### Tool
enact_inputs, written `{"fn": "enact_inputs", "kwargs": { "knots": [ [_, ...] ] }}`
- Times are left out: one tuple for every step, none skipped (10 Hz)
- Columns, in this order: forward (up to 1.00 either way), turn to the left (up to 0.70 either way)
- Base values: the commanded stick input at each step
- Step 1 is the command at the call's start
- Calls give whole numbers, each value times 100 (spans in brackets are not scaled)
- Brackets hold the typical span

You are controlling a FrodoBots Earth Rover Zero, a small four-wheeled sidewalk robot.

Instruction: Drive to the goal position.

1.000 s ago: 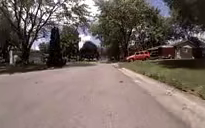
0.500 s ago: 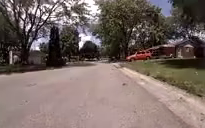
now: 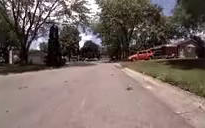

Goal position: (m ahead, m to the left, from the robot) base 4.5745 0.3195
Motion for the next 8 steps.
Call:
{"fn": "enact_inputs", "kwargs": {
  "knots": [
    [70,0],
    [70,0],
    [70,0],
    [70,0],
    [70,0],
    [70,0],
    [70,0],
    [70,0]
  ]
}}
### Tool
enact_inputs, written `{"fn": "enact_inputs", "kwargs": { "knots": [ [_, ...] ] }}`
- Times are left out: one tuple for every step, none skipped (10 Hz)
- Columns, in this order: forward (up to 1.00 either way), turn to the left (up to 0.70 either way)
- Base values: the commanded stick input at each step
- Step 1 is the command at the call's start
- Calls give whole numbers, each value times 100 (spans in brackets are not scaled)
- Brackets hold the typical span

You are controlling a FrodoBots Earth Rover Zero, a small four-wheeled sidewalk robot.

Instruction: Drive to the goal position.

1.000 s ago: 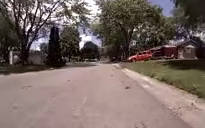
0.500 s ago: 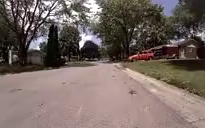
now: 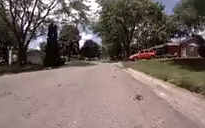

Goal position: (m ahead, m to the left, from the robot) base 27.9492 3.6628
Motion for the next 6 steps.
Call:
{"fn": "enact_inputs", "kwargs": {
  "knots": [
    [70,0],
    [70,-27],
    [70,-35],
    [70,-21],
    [70,0],
    [70,0]
  ]
}}
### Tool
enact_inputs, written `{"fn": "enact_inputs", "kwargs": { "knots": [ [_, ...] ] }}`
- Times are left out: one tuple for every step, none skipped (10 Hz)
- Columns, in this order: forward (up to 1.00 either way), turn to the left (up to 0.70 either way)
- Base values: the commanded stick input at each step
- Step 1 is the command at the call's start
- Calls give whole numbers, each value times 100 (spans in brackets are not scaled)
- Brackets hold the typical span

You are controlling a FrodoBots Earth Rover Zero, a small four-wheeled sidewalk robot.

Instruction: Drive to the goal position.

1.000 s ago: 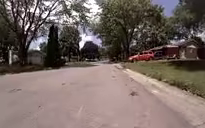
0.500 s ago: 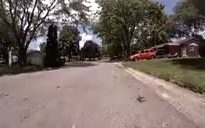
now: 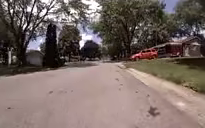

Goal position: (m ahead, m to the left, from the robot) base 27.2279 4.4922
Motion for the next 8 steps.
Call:
{"fn": "enact_inputs", "kwargs": {
  "knots": [
    [70,0],
    [70,0],
    [70,0],
    [70,0],
    [70,0],
    [70,0],
    [70,0],
    [70,0]
  ]
}}
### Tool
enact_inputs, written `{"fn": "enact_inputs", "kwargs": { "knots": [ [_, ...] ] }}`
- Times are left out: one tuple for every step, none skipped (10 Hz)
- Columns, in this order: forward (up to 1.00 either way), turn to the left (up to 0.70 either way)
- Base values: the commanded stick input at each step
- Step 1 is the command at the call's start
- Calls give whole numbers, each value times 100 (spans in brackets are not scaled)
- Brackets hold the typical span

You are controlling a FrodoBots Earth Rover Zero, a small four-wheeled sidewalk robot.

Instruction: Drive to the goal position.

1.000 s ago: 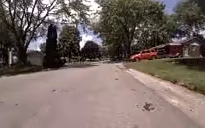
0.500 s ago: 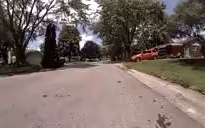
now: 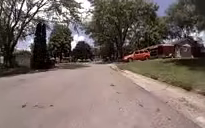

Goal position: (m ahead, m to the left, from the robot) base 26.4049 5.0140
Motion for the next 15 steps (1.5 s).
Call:
{"fn": "enact_inputs", "kwargs": {
  "knots": [
    [70,0],
    [70,0],
    [70,0],
    [70,0],
    [70,0],
    [70,0],
    [70,0],
    [70,0],
    [70,0],
    [70,0],
    [70,0],
    [70,0],
    [70,0],
    [70,0],
    [70,0]
  ]
}}
